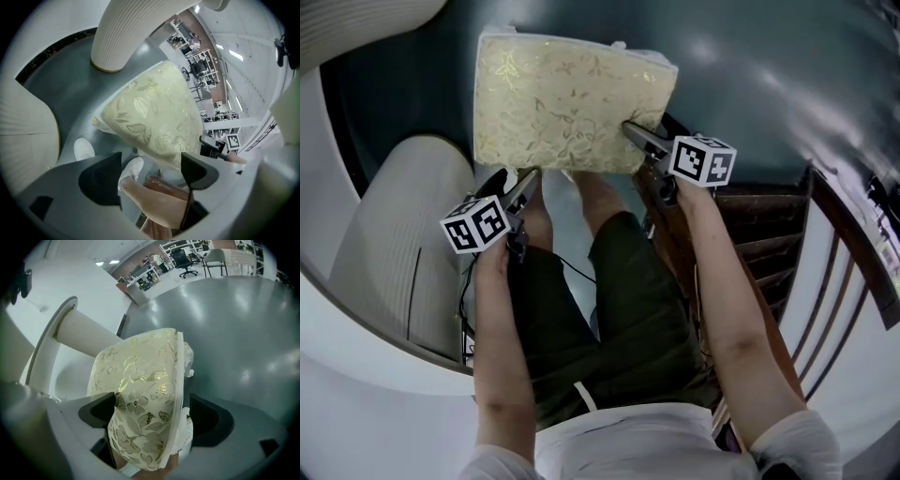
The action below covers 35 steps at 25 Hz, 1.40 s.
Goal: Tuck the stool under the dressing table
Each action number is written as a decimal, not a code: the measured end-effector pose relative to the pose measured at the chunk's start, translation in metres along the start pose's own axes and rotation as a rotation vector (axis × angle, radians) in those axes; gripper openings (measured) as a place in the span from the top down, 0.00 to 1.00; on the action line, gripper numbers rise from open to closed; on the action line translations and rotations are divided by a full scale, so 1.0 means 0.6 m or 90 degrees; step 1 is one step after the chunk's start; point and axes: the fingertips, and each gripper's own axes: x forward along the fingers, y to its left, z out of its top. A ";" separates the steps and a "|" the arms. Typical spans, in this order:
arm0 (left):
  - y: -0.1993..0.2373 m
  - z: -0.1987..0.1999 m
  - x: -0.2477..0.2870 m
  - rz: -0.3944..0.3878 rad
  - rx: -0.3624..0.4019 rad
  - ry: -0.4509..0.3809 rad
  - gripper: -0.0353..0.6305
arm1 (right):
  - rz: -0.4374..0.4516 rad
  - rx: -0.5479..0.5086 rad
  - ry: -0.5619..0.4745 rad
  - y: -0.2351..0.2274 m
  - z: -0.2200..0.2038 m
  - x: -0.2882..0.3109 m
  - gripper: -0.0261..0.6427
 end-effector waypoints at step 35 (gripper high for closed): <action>-0.065 -0.029 0.041 0.131 0.093 -0.059 0.55 | 0.069 0.004 -0.053 0.008 0.009 0.005 0.29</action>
